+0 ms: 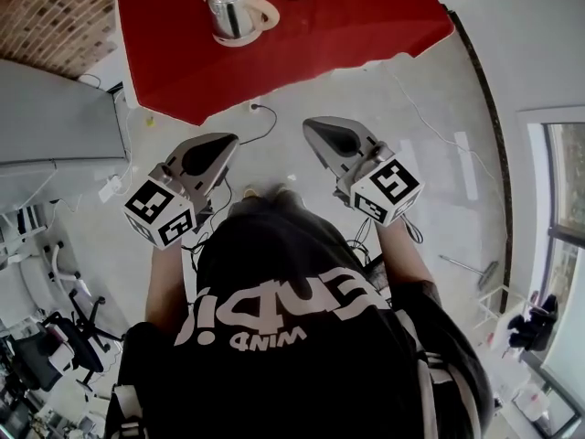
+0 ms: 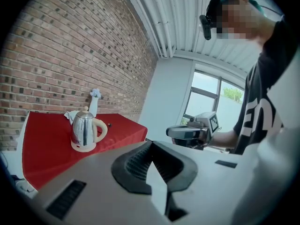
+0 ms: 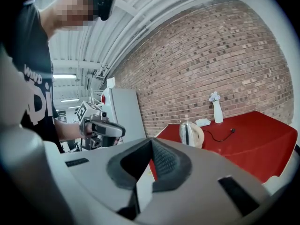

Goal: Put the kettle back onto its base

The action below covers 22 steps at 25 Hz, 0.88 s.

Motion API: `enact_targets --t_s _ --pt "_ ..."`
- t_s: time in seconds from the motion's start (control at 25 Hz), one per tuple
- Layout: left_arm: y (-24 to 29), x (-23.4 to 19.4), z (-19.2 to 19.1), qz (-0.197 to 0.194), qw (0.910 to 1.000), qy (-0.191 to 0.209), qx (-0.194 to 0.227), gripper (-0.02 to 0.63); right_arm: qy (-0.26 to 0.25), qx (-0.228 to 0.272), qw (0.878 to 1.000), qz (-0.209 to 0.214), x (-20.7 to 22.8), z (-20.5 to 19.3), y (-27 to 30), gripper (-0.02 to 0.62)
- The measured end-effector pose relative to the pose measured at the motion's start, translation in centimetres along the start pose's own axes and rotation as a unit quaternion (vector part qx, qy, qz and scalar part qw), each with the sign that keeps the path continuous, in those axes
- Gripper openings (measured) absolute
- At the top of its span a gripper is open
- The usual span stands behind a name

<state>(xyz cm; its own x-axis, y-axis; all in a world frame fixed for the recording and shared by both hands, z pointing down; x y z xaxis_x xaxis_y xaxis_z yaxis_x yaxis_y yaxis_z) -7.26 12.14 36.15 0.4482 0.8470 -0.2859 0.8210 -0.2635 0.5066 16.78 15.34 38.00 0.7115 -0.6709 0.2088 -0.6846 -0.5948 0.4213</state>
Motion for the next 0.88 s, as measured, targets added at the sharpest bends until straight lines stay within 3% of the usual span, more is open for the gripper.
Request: enact_targets --t_s 0.32,0.88 --pt "-3.5 0.9 -1.2 0.013 0.9999 -0.003 0.002 0.009 -0.007 0.021 1.000 0.009 -3.7 0.9 -0.1 0.021" --pt "-6.9 -0.4 -4.0 0.010 0.9998 -0.010 0.016 0.009 -0.034 -0.010 0.999 0.026 -7.1 1.7 1.3 0.021"
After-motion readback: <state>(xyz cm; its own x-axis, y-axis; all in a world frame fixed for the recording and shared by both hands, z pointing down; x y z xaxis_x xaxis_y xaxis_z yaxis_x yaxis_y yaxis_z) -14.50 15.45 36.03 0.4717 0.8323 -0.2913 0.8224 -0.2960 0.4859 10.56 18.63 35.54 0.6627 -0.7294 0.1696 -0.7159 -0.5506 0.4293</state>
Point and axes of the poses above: the fingertips, and each gripper's own axes: y forward along the fingers, x to its right, z out of its top, the point moved 9 cm from there along -y, backward along the fingers, and after that the axes turned 14 degrees about -x, right-handed, at the moved point
